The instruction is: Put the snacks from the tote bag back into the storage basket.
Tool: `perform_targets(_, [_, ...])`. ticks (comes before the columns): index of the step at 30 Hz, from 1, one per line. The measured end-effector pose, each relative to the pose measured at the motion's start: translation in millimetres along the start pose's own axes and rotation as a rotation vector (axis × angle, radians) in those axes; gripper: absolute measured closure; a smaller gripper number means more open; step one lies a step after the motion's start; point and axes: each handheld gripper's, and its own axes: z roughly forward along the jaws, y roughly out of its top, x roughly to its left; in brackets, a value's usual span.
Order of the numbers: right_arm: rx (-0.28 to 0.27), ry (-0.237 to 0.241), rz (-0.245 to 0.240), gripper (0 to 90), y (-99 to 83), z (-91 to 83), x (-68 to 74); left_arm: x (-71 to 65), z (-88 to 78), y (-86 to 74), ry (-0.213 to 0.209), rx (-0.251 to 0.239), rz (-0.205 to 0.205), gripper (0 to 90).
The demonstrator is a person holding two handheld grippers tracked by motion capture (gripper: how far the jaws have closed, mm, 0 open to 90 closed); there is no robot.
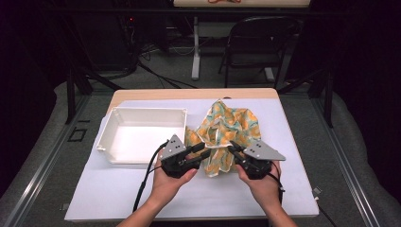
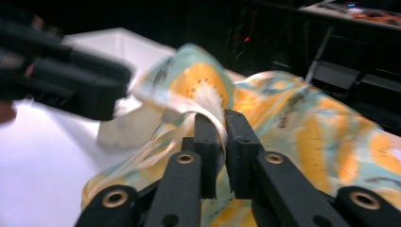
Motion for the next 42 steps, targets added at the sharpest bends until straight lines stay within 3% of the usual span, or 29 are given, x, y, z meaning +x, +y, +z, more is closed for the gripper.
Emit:
perform_targets(1, [-0.036, -0.034, 0.083, 86.5, -1.9, -7.0, -13.6, 3.7, -0.6, -1.2, 0.002, 0.009, -0.012, 58.5])
perform_targets(3, [-0.041, -0.047, 0.103, 86.5, -3.1, -9.0, -17.7, 7.8, 0.6, -4.1, 0.019, 0.017, -0.029, 57.4])
perform_targets(5, [-0.044, -0.087, 0.182, 86.3, -9.3, -15.7, -31.1, 11.8, 2.6, -7.6, 0.032, 0.040, -0.053, 54.6])
perform_targets(6, [-0.044, -0.087, 0.182, 86.3, -9.3, -15.7, -31.1, 13.5, 4.6, -9.5, 0.037, 0.051, -0.067, 54.6])
perform_targets(7, [-0.034, -0.095, 0.231, 85.7, -13.6, -17.0, -37.9, 15.1, 6.9, -11.5, 0.037, 0.055, -0.086, 52.4])
perform_targets(8, [-0.034, -0.095, 0.231, 85.7, -13.6, -17.0, -37.9, 17.3, 9.1, -13.0, 0.011, 0.067, -0.110, 52.4])
perform_targets(11, [0.007, -0.106, 0.273, 84.6, -20.8, -17.6, -45.7, 22.0, 16.6, -17.7, -0.012, 0.092, -0.155, 48.4])
perform_targets(14, [0.049, -0.117, 0.302, 83.7, -28.3, -17.2, -50.6, 22.5, 21.2, -21.0, -0.007, 0.103, -0.165, 42.8])
perform_targets(16, [0.081, -0.123, 0.325, 82.6, -34.4, -17.4, -55.1, 21.0, 23.5, -21.6, -0.028, 0.107, -0.167, 35.9])
perform_targets(18, [0.118, -0.126, 0.339, 81.2, -40.4, -17.0, -59.5, 16.1, 25.5, -21.9, -0.019, 0.104, -0.137, 32.8])
perform_targets(20, [0.173, -0.133, 0.350, 74.1, -47.5, -14.6, -64.1, 10.0, 27.0, -21.5, -0.027, 0.105, -0.110, 30.4])
perform_targets(21, [0.173, -0.133, 0.350, 74.1, -47.5, -14.6, -64.1, 8.5, 27.1, -20.8, -0.047, 0.119, -0.089, 30.4])
perform_targets(22, [0.183, -0.138, 0.353, 69.8, -49.3, -13.2, -64.9, 4.9, 29.1, -21.0, -0.032, 0.115, -0.082, 29.7])
perform_targets(25, [0.169, -0.124, 0.326, 50.4, -49.1, -12.6, -65.2, 0.7, 33.1, -21.6, -0.047, 0.141, -0.061, 28.8])
perform_targets(27, [0.141, -0.090, 0.302, 40.1, -46.0, -12.4, -62.5, -0.8, 36.5, -23.1, -0.047, 0.163, -0.050, 29.1])
perform_targets(31, [0.126, -0.058, 0.260, 30.1, -44.3, -17.8, -58.4, -5.6, 41.7, -27.5, -0.055, 0.190, -0.034, 30.4])
perform_targets(35, [0.090, -0.035, 0.240, 27.0, -42.0, -28.6, -55.5, -14.4, 47.5, -31.1, -0.073, 0.225, 0.019, 34.1])
perform_targets(37, [0.057, -0.020, 0.236, 26.2, -38.3, -34.1, -52.4, -18.4, 51.4, -33.4, -0.065, 0.248, 0.038, 41.3])
perform_targets(39, [0.041, 0.023, 0.232, 24.5, -31.9, -35.3, -47.9, -20.1, 54.9, -35.6, -0.039, 0.271, 0.047, 51.3])
perform_targets(40, [0.046, 0.036, 0.210, 24.8, -28.5, -33.4, -44.0, -19.8, 56.4, -36.6, -0.023, 0.275, 0.047, 57.0])
perform_targets(42, [0.069, 0.025, 0.164, 37.7, -24.1, -26.5, -35.3, -18.6, 57.1, -37.0, -0.015, 0.281, 0.037, 68.7])
